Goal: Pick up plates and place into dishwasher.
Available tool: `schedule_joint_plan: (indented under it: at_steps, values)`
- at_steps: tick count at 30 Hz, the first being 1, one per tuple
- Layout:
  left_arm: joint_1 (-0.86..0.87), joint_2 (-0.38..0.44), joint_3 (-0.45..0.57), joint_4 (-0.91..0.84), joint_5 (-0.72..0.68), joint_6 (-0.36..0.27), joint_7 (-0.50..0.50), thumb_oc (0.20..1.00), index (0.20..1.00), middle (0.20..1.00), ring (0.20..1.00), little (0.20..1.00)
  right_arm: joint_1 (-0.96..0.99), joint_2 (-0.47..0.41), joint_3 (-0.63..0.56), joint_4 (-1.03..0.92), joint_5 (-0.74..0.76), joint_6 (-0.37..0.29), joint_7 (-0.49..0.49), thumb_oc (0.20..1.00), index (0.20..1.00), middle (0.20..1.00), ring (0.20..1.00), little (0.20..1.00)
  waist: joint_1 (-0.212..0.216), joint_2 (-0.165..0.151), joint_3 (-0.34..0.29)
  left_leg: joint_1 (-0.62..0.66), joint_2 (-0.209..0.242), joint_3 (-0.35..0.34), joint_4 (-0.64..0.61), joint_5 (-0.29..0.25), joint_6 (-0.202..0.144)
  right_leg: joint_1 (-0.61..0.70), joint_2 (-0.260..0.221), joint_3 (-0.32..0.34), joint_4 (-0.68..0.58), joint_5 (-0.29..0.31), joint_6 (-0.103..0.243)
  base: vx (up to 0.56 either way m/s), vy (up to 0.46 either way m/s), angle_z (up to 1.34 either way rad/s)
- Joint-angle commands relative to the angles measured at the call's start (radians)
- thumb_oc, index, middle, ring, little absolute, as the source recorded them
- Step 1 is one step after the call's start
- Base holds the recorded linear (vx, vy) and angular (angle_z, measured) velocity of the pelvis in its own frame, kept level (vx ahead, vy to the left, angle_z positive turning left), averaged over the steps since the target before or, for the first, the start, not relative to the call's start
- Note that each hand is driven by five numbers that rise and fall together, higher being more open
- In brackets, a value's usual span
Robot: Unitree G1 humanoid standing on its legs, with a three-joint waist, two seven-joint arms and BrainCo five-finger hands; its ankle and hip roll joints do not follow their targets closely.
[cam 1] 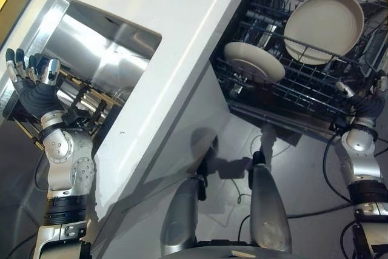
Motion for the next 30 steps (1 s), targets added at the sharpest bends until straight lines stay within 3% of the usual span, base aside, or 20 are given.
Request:
schedule_joint_plan:
  at_steps: [1,8,11,15,19,30]
  values:
    - [-0.022,-0.039,-0.051,0.049,0.051,-0.076,0.019,1.000,1.000,1.000,1.000,1.000,-0.088,-0.007,-0.008,-0.009,0.055,-0.071,0.021,1.000,1.000,1.000,1.000,1.000,-0.038,-0.016,0.021,-0.079,0.044,-0.038,0.175,-0.066,-0.006,0.049,-0.053,0.067,-0.143,0.071,0.018,-0.01,0.090,0.06]
    - [-0.041,-0.052,-0.071,0.039,0.048,-0.061,0.033,1.000,1.000,1.000,1.000,1.000,-0.164,-0.003,0.000,0.059,0.182,-0.084,0.096,1.000,1.000,1.000,1.000,1.000,-0.030,0.003,0.033,-0.096,0.029,-0.032,0.195,-0.074,-0.002,0.025,-0.070,0.077,-0.121,0.068,0.021,0.01,0.086,0.03]
    - [-0.053,-0.056,-0.088,0.034,0.051,-0.057,0.054,1.000,1.000,1.000,1.000,1.000,-0.197,0.014,0.003,0.085,0.206,-0.073,0.055,1.000,1.000,1.000,1.000,1.000,-0.023,0.011,0.038,-0.105,0.023,-0.027,0.200,-0.076,0.001,0.016,-0.079,0.080,-0.114,0.069,0.023,0.02,0.087,-0.01]
    - [-0.057,-0.056,-0.102,0.025,0.043,-0.054,0.068,1.000,1.000,1.000,1.000,1.000,-0.234,0.029,0.027,0.100,0.229,-0.045,0.113,1.000,1.000,1.000,1.000,1.000,-0.012,0.021,0.040,-0.119,0.010,-0.023,0.203,-0.078,0.006,-0.001,-0.091,0.084,-0.103,0.069,0.025,0.02,0.099,0.00]
    - [-0.062,-0.055,-0.107,0.009,0.043,-0.042,0.086,1.000,1.000,1.000,1.000,1.000,-0.269,0.039,0.068,0.091,0.246,-0.025,0.199,1.000,1.000,1.000,1.000,1.000,0.005,0.025,0.040,-0.124,-0.003,-0.016,0.196,-0.076,0.012,-0.012,-0.108,0.078,-0.094,0.068,0.029,0.03,0.095,0.00]
    - [-0.063,-0.067,-0.116,-0.009,0.045,-0.025,0.090,1.000,1.000,1.000,1.000,1.000,-0.335,0.076,0.137,0.064,0.219,-0.020,0.287,1.000,1.000,1.000,1.000,1.000,0.054,0.021,0.040,-0.128,-0.045,-0.010,0.193,-0.081,0.028,-0.027,-0.142,0.059,-0.053,0.060,0.039,0.05,0.062,0.03]
